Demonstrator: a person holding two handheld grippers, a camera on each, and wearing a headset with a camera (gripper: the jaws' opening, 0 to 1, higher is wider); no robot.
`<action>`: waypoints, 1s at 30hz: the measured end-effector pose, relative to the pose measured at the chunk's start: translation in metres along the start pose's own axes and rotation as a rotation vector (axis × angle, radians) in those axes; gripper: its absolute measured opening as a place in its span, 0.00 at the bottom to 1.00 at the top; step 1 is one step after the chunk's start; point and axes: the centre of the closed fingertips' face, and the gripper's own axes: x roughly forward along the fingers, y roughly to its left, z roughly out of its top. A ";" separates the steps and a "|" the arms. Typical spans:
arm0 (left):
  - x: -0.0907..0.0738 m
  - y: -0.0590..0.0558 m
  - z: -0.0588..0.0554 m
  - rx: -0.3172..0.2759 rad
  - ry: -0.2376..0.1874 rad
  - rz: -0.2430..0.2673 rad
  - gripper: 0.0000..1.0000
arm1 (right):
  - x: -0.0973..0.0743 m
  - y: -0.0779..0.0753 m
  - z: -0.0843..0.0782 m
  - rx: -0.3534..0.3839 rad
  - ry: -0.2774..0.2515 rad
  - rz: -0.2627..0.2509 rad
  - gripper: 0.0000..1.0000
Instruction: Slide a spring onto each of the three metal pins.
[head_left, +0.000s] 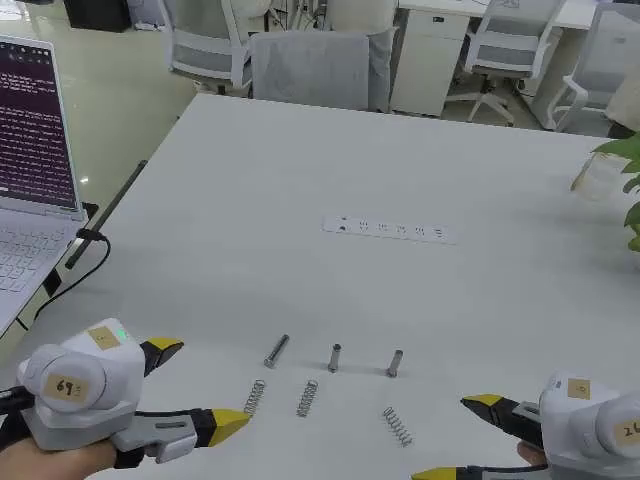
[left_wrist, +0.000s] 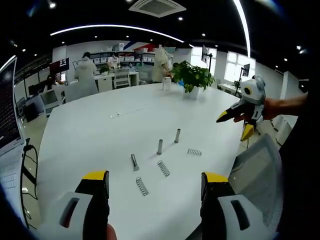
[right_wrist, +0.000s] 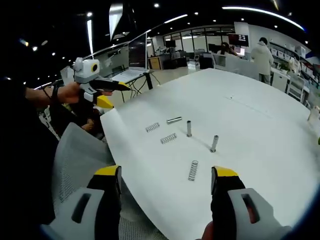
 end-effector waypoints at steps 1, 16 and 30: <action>0.000 0.000 0.000 0.000 0.000 0.000 0.71 | 0.000 -0.001 0.000 0.001 -0.001 -0.001 0.70; -0.003 0.002 -0.003 -0.008 0.002 0.010 0.71 | -0.002 -0.005 -0.001 0.006 0.001 -0.011 0.68; -0.005 0.003 -0.004 -0.011 0.001 0.016 0.70 | -0.001 -0.006 -0.003 0.011 0.007 -0.011 0.67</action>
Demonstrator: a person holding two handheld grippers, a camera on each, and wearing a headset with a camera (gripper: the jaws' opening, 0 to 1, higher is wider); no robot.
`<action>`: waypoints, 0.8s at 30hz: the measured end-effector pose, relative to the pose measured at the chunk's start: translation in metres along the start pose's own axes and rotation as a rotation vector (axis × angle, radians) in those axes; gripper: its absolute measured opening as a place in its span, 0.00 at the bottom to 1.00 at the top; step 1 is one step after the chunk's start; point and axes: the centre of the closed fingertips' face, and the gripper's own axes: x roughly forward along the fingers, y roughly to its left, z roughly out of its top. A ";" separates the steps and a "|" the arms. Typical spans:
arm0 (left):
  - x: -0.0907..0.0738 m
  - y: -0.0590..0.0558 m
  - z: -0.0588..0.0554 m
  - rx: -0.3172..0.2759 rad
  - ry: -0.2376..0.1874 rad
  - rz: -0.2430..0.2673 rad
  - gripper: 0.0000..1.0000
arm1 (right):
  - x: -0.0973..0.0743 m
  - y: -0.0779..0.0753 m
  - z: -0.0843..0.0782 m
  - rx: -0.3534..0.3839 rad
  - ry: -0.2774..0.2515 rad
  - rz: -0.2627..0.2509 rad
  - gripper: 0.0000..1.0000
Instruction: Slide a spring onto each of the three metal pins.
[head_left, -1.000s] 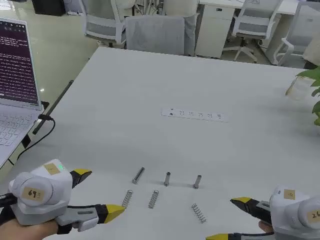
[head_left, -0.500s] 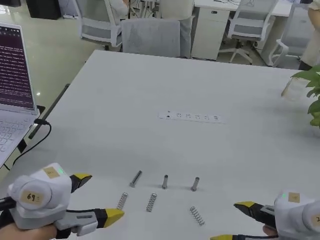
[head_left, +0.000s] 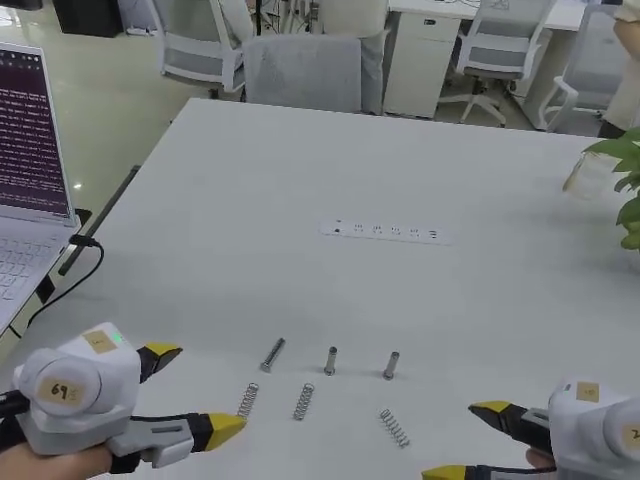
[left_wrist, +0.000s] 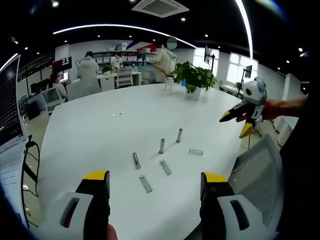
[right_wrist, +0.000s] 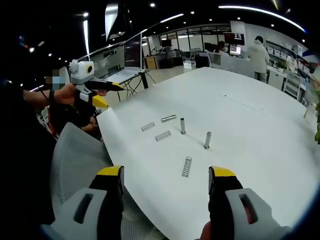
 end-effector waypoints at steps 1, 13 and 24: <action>0.000 0.000 0.000 0.001 0.002 0.001 0.70 | 0.000 0.000 0.000 -0.001 0.001 -0.001 0.67; -0.002 0.002 -0.003 -0.009 0.005 0.011 0.70 | 0.001 -0.001 -0.001 -0.001 0.001 0.003 0.67; 0.000 0.003 -0.003 -0.009 0.008 0.011 0.69 | 0.002 -0.001 -0.001 0.001 0.000 0.007 0.67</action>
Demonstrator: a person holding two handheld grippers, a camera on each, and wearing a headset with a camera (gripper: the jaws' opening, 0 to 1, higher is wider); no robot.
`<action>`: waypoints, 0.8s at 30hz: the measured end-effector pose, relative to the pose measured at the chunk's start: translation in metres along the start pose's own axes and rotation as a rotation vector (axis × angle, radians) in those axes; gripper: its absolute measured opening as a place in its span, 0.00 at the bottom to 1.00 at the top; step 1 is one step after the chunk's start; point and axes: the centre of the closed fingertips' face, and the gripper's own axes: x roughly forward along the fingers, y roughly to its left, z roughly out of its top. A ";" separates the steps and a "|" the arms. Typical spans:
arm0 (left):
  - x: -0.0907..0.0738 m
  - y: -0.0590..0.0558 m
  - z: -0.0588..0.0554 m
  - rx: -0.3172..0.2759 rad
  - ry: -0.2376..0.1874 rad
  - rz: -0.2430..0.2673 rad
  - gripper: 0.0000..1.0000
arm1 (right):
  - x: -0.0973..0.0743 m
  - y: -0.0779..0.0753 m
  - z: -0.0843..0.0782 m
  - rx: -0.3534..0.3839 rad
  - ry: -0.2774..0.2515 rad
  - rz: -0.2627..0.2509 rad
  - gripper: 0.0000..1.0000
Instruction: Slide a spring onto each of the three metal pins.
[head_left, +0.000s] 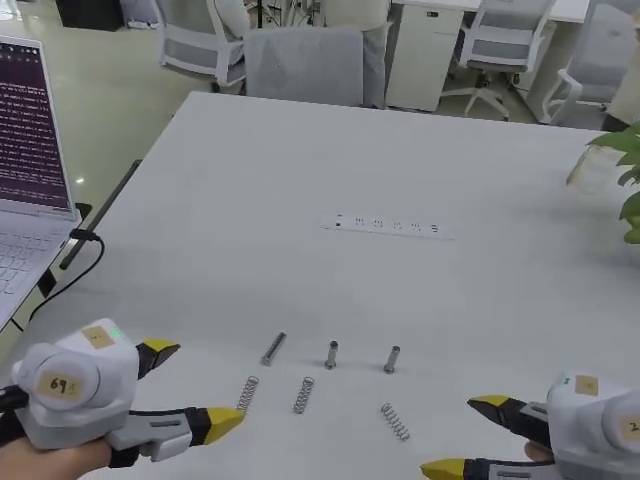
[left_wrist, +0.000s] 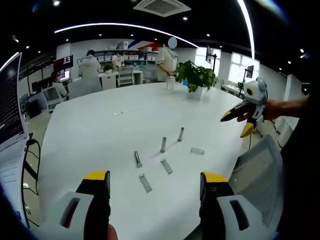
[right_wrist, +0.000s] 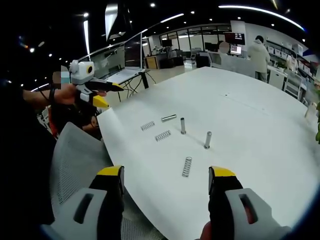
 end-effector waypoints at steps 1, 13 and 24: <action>0.000 0.000 0.001 0.000 -0.002 0.001 0.69 | 0.000 0.000 0.000 0.001 0.000 -0.001 0.67; 0.004 0.003 0.003 -0.006 0.002 0.003 0.69 | 0.002 0.001 -0.001 0.000 0.001 0.009 0.67; 0.022 0.010 0.009 0.011 0.012 -0.012 0.69 | 0.002 0.002 -0.003 0.001 0.002 0.013 0.67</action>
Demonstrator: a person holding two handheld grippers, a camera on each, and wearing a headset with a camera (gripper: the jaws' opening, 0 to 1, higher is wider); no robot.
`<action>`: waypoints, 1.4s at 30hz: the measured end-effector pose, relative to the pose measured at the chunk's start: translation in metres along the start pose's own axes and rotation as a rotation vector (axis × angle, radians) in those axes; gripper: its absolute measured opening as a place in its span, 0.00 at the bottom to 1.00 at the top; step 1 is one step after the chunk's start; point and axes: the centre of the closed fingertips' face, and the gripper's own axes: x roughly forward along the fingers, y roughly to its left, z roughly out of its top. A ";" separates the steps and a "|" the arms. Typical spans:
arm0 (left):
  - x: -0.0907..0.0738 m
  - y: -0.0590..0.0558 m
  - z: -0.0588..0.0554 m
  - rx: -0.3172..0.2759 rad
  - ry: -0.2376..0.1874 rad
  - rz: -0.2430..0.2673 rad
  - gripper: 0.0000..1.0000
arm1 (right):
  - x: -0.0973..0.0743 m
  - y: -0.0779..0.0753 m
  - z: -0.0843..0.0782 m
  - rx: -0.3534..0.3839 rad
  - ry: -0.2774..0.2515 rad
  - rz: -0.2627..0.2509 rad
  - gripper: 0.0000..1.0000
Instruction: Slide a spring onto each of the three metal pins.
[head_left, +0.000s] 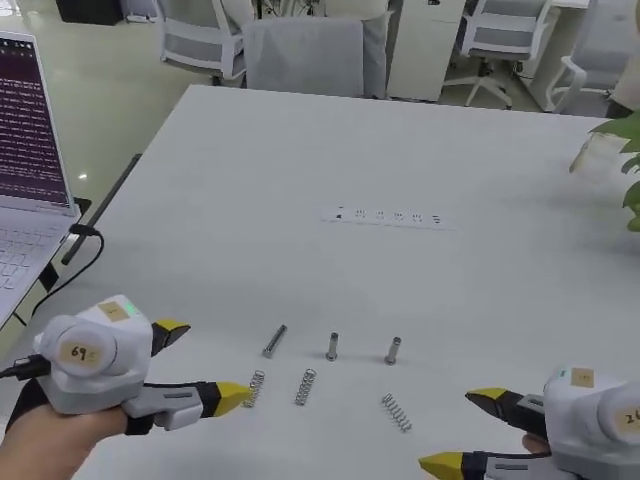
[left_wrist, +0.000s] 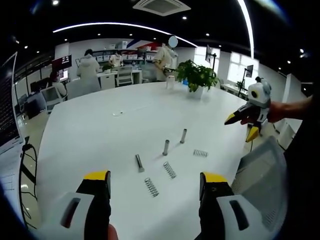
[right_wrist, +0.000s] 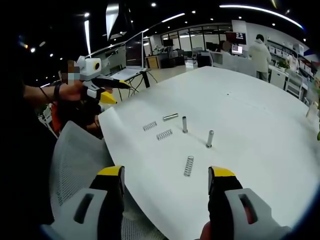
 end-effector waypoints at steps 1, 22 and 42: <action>0.002 0.002 0.000 0.000 0.002 -0.003 0.69 | 0.000 0.000 -0.001 0.001 0.002 0.000 0.67; 0.064 0.023 0.008 -0.006 0.037 -0.035 0.62 | 0.000 -0.008 -0.009 0.037 0.009 -0.015 0.65; 0.112 0.039 -0.001 -0.030 0.109 -0.007 0.48 | -0.002 -0.013 -0.019 0.064 0.018 -0.030 0.64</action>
